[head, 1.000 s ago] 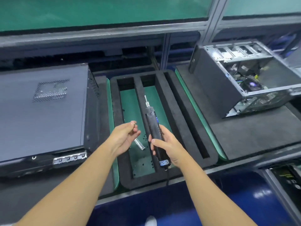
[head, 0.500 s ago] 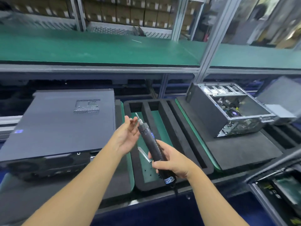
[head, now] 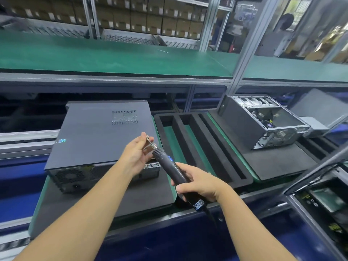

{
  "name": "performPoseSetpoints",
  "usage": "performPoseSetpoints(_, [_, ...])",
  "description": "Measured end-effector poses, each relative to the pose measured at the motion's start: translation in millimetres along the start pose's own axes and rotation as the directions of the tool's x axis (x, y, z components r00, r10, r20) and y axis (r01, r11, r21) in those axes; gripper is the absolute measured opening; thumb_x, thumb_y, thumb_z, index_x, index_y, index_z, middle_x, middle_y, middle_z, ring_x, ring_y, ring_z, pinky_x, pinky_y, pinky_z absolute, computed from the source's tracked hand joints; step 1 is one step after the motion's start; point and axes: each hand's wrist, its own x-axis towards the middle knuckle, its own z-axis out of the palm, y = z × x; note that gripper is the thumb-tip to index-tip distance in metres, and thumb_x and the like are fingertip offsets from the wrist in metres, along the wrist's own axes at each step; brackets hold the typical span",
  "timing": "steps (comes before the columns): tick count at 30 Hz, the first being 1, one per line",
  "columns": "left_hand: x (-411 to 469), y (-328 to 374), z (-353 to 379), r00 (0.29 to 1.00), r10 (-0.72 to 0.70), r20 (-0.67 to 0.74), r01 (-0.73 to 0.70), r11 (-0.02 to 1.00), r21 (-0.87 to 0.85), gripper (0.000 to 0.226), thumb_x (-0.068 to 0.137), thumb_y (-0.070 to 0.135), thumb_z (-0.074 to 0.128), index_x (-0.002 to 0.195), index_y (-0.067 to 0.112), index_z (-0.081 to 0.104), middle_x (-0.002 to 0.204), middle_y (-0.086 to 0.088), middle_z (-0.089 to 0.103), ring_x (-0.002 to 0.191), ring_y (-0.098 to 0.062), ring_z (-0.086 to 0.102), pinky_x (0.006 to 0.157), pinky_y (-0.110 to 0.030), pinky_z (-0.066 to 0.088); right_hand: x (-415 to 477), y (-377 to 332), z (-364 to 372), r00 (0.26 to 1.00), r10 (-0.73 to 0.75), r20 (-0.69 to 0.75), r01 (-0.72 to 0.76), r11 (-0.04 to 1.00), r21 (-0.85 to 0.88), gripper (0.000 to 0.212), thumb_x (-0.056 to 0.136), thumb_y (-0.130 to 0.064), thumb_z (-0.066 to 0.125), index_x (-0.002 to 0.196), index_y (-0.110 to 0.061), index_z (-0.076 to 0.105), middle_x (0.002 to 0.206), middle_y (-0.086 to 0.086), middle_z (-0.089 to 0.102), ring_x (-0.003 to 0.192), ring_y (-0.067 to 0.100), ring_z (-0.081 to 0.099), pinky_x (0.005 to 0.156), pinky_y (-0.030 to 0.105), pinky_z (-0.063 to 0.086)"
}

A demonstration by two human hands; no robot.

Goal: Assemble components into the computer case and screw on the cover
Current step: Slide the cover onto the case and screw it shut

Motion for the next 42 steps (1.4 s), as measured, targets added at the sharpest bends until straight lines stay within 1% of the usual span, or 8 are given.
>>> performPoseSetpoints(5, [-14.2, 9.3, -23.8, 0.994, 0.020, 0.112, -0.033, 0.992, 0.122, 0.025, 0.099, 0.032, 0.053, 0.083, 0.014, 0.061, 0.075, 0.005, 0.066, 0.070, -0.011, 0.065, 0.062, -0.029, 0.058, -4.1, -0.7, 23.3, 1.000, 0.021, -0.003, -0.021, 1.000, 0.007, 0.058, 0.085, -0.005, 0.068, 0.138, -0.021, 0.053, 0.105, 0.009, 0.062, 0.080, 0.020, 0.059, 0.070, 0.039, 0.053])
performPoseSetpoints(12, [-24.0, 18.0, -43.7, 0.976, 0.032, 0.214, -0.060, 0.990, 0.128, 0.014, 0.095, 0.025, 0.057, 0.090, 0.012, 0.060, 0.081, 0.002, 0.068, 0.074, -0.013, 0.066, 0.067, -0.036, 0.060, -5.8, 0.8, 44.3, 1.000, 0.024, -0.010, -0.024, 0.997, 0.069, 0.068, 0.086, -0.004, 0.068, 0.147, -0.025, 0.048, 0.104, 0.007, 0.063, 0.084, 0.022, 0.058, 0.070, 0.036, 0.054])
performPoseSetpoints(22, [-31.4, 21.2, -53.1, 0.971, -0.067, 0.230, 0.050, 0.996, 0.079, 0.011, 0.092, 0.024, 0.058, 0.097, 0.015, 0.061, 0.087, 0.002, 0.071, 0.073, -0.011, 0.068, 0.063, -0.031, 0.060, -4.7, 10.1, 59.7, 0.999, -0.026, -0.024, 0.028, 0.996, 0.086, 0.061, 0.087, 0.000, 0.067, 0.139, -0.030, 0.054, 0.102, 0.006, 0.063, 0.079, 0.020, 0.057, 0.069, 0.037, 0.053])
performPoseSetpoints(26, [-33.0, 20.7, -54.3, 0.950, -0.128, 0.284, 0.123, 0.992, 0.038, 0.011, 0.090, 0.033, 0.061, 0.089, 0.023, 0.065, 0.086, 0.007, 0.068, 0.071, -0.009, 0.065, 0.070, -0.032, 0.057, -1.4, 14.1, 64.6, 0.999, -0.038, -0.006, 0.038, 0.995, 0.096, 0.062, 0.088, -0.003, 0.069, 0.136, -0.040, 0.057, 0.100, 0.005, 0.062, 0.080, 0.018, 0.058, 0.069, 0.036, 0.054])
performPoseSetpoints(28, [-34.8, 17.5, -50.4, 0.946, -0.127, 0.299, 0.109, 0.991, 0.078, 0.014, 0.089, 0.032, 0.062, 0.083, 0.022, 0.069, 0.084, 0.005, 0.065, 0.070, -0.009, 0.062, 0.066, -0.030, 0.057, 0.2, 16.2, 66.7, 0.998, -0.055, -0.001, 0.055, 0.994, 0.099, 0.064, 0.089, -0.006, 0.069, 0.137, -0.046, 0.056, 0.100, 0.005, 0.061, 0.079, 0.017, 0.058, 0.068, 0.034, 0.054])
performPoseSetpoints(33, [-38.7, 8.4, -40.2, 0.985, -0.051, 0.164, 0.050, 0.999, 0.011, 0.017, 0.084, 0.032, 0.066, 0.091, 0.016, 0.066, 0.088, 0.004, 0.071, 0.065, -0.010, 0.064, 0.054, -0.029, 0.057, 0.9, 20.6, 66.6, 0.996, -0.071, -0.053, 0.074, 0.996, 0.058, 0.073, 0.086, -0.010, 0.072, 0.138, -0.058, 0.050, 0.100, -0.002, 0.066, 0.082, 0.014, 0.061, 0.071, 0.035, 0.055])
performPoseSetpoints(39, [-37.8, 14.3, -40.8, 0.998, -0.030, 0.061, 0.030, 1.000, -0.001, 0.025, 0.095, 0.030, 0.060, 0.078, 0.020, 0.074, 0.098, 0.006, 0.075, 0.076, -0.011, 0.065, 0.065, -0.032, 0.059, -3.8, 23.0, 60.8, 0.995, -0.069, -0.070, 0.068, 0.998, -0.014, 0.075, 0.085, -0.013, 0.072, 0.136, -0.063, 0.048, 0.101, -0.007, 0.067, 0.087, 0.015, 0.061, 0.077, 0.039, 0.055])
performPoseSetpoints(42, [-38.7, 16.6, -41.6, 0.996, -0.069, 0.060, 0.072, 0.997, -0.038, 0.014, 0.093, 0.032, 0.063, 0.089, 0.019, 0.067, 0.103, 0.005, 0.074, 0.080, -0.012, 0.070, 0.063, -0.028, 0.059, -4.6, 23.9, 59.6, 0.996, -0.063, -0.069, 0.062, 0.998, -0.016, 0.076, 0.084, -0.014, 0.073, 0.136, -0.064, 0.048, 0.102, -0.006, 0.068, 0.088, 0.016, 0.061, 0.078, 0.041, 0.055])
